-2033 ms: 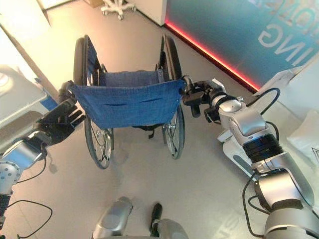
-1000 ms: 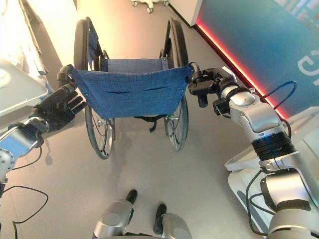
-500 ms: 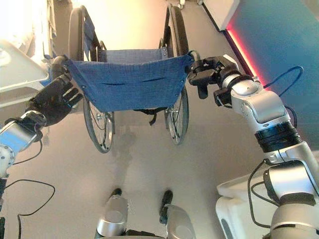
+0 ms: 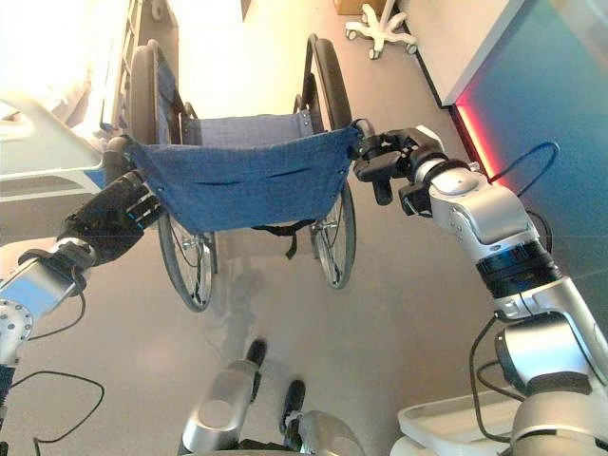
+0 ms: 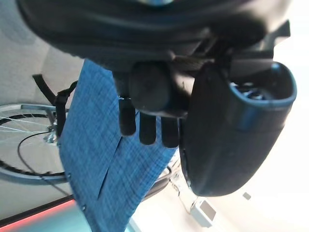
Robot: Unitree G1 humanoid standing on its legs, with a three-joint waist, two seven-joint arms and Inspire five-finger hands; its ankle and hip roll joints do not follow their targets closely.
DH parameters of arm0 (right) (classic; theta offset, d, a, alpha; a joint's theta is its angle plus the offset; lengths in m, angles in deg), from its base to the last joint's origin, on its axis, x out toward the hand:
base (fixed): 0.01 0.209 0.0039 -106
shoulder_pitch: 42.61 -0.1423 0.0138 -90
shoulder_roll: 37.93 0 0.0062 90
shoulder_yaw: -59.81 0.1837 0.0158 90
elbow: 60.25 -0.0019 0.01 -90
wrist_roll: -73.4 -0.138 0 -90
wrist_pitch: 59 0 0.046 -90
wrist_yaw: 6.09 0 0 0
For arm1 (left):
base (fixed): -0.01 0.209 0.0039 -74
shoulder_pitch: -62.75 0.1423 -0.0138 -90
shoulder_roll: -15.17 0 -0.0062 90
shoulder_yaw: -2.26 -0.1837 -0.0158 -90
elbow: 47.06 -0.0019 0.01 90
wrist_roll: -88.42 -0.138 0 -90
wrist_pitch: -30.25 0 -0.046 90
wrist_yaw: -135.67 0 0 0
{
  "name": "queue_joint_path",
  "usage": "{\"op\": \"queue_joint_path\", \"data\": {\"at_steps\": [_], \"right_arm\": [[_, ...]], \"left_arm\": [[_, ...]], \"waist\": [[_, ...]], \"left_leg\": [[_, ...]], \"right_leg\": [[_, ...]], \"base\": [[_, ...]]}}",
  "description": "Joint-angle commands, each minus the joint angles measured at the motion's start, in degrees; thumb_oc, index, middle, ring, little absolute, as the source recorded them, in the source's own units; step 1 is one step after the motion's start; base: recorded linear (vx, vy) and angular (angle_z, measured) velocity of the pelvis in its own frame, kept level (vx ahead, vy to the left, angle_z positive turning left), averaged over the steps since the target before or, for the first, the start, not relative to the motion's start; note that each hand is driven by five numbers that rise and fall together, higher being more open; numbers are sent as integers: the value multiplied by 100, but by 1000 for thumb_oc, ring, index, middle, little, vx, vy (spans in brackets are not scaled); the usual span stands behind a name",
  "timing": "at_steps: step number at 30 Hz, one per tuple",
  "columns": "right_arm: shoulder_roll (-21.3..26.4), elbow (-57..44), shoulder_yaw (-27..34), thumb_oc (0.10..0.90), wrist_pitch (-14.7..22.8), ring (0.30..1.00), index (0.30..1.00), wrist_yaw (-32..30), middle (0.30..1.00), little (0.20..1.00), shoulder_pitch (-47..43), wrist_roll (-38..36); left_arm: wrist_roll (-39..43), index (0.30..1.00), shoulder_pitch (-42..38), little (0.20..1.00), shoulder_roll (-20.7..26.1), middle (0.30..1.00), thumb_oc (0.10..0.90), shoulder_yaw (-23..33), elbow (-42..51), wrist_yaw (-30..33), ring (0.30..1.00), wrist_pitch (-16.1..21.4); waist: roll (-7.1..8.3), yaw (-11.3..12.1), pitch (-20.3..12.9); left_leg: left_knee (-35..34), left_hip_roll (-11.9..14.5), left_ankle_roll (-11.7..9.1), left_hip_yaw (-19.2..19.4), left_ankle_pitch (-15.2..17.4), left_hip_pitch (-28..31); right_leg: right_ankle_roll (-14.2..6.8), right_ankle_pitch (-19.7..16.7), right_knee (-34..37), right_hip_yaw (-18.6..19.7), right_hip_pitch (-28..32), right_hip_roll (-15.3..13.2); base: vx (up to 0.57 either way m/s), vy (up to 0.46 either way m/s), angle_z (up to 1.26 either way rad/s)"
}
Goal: Push the wheelchair next to the bed
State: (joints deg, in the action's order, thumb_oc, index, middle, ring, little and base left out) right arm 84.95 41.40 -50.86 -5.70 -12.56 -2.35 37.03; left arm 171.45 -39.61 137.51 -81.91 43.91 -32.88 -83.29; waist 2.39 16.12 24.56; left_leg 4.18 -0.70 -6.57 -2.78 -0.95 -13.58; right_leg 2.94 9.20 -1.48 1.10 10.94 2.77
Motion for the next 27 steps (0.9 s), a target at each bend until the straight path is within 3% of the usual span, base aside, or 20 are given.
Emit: {"op": "queue_joint_path", "data": {"at_steps": [1,2,5,6,7,9,13,14,17,21,22,25,26,27], "right_arm": [[10,-875,-172,400,1345,300,300,159,300,300,-106,-19],[39,-919,-129,400,1339,300,300,170,300,300,-60,-58],[58,-1014,-7,400,1366,300,300,261,300,300,134,-26],[139,-1203,120,400,1387,300,300,324,300,300,386,37],[149,-1223,152,400,1396,300,300,333,300,300,438,51],[258,-1254,345,400,1508,300,300,390,300,300,682,78],[279,-1165,505,400,1513,300,300,485,300,300,794,61],[271,-1159,504,400,1505,300,300,500,300,300,802,80],[319,-1229,555,400,1470,300,300,543,300,300,867,164],[448,-1188,542,400,1476,300,300,589,300,300,662,67],[491,-1189,519,400,1504,300,300,589,300,300,636,83],[517,-1263,489,400,1473,300,300,487,300,300,591,62],[466,-1284,507,400,1400,300,300,426,300,300,552,77],[449,-1324,518,400,1320,300,300,383,300,300,534,75]], "left_arm": [[64,300,-760,300,386,300,400,673,-31,-173,300,998],[106,300,-863,300,447,300,400,721,-36,-115,300,864],[136,300,-1040,300,515,300,400,678,-161,-86,300,787],[150,300,-1117,300,556,300,400,636,-286,-107,300,761],[153,300,-1141,300,566,300,400,613,-307,-114,300,754],[172,300,-1321,300,684,300,400,514,-541,-258,300,666],[211,300,-1565,300,730,300,400,439,-929,-477,300,624],[212,300,-1581,300,710,300,400,426,-956,-472,300,630],[332,300,-1641,300,766,300,400,313,-960,-351,300,689],[338,300,-1722,300,685,300,400,202,-968,-284,300,952],[296,300,-1773,300,590,300,400,132,-895,-203,300,1053],[214,300,-1857,300,461,300,400,17,-733,-42,300,1140],[104,300,-1918,300,327,300,400,-88,-597,107,300,1191],[68,300,-1942,300,282,300,400,-139,-524,189,300,1202]], "waist": [[-85,-258,-1832],[-59,-263,-1901],[-8,-346,-2000],[42,-398,-2062],[55,-398,-2075],[63,-472,-2137],[65,-652,-2184],[92,-697,-2180],[81,-833,-2161],[5,-1052,-1989],[-36,-1164,-1911],[-42,-1335,-1821],[-19,-1504,-1790],[-1,-1574,-1795]], "left_leg": [[-775,-17,124,183,-1540,-3],[-723,-30,205,236,-1303,60],[-342,-99,360,393,-1001,130],[-158,-210,515,396,-814,159],[-141,-235,545,390,-786,169],[-53,-372,731,340,-656,332],[104,-531,889,356,-393,543],[120,-584,901,367,-316,600],[225,-666,909,347,-241,645],[547,-720,779,43,-60,850],[654,-736,734,-132,-65,929],[672,-788,734,-304,195,1211],[628,-794,741,-341,504,1523],[621,-776,731,-353,618,1670]], "right_leg": [[-476,-61,-118,-834,555,24],[-555,74,-273,-842,583,-69],[-718,-21,-686,-904,539,-216],[-848,-266,-1091,-888,498,-326],[-881,-318,-1210,-883,473,-345],[-1124,-935,-2080,-822,176,-357],[-1368,-1697,-3161,-459,-387,-127],[-1362,-1632,-3166,-423,-437,-148],[-1151,-1344,-2631,-391,-593,-38],[-754,-698,-1277,-425,-912,-244],[-708,-809,-845,-314,-1038,-269],[-817,-1169,-427,-170,-1371,-428],[-988,-1673,-87,-100,-1752,-619],[-1072,-1872,131,-111,-1898,-702]], "base": [[458,153,-9],[620,208,-22],[394,186,-44],[442,235,-32],[420,256,-3],[376,243,13],[345,190,27],[327,141,38],[290,66,31],[281,22,36],[234,7,29],[287,-38,61],[437,-95,93],[580,-134,99]]}}
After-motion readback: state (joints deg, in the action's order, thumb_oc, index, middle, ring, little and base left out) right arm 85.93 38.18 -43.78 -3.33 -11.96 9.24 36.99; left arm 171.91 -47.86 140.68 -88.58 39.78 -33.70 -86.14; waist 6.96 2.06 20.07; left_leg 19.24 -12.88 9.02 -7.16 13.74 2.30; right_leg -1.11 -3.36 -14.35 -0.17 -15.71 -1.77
